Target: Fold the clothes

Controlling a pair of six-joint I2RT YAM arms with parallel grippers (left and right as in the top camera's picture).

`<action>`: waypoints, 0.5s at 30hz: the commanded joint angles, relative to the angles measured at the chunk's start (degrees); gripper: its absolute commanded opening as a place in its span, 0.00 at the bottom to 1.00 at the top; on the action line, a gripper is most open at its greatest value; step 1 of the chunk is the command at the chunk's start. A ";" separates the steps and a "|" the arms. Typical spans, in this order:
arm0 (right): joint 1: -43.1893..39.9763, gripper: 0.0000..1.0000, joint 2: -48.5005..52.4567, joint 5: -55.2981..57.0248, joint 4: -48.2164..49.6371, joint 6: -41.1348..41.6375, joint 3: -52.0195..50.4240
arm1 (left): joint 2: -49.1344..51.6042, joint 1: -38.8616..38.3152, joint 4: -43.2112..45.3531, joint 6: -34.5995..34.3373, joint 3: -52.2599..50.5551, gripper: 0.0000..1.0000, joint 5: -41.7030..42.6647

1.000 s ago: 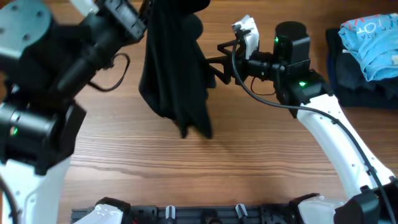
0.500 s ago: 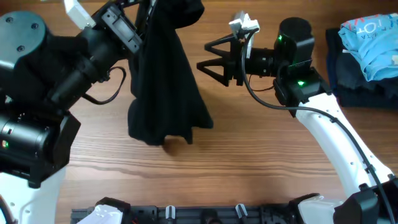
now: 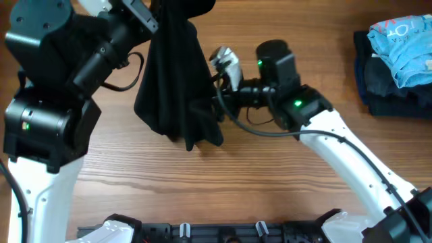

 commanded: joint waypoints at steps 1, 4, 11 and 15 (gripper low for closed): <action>5.33 0.69 0.90 25.86 -1.75 3.37 -0.04 | -0.09 -0.26 2.45 1.16 0.59 0.04 -0.94; 8.55 0.69 2.67 35.47 -1.68 5.90 -0.04 | -0.09 -0.26 3.28 1.14 0.59 0.04 -0.94; 8.68 0.51 8.92 39.95 -4.04 6.86 -0.04 | -0.52 1.81 3.23 1.16 0.59 0.04 -0.94; 6.99 0.28 8.11 40.70 -5.88 5.38 -0.02 | -0.63 5.49 3.17 1.16 0.59 0.04 -0.96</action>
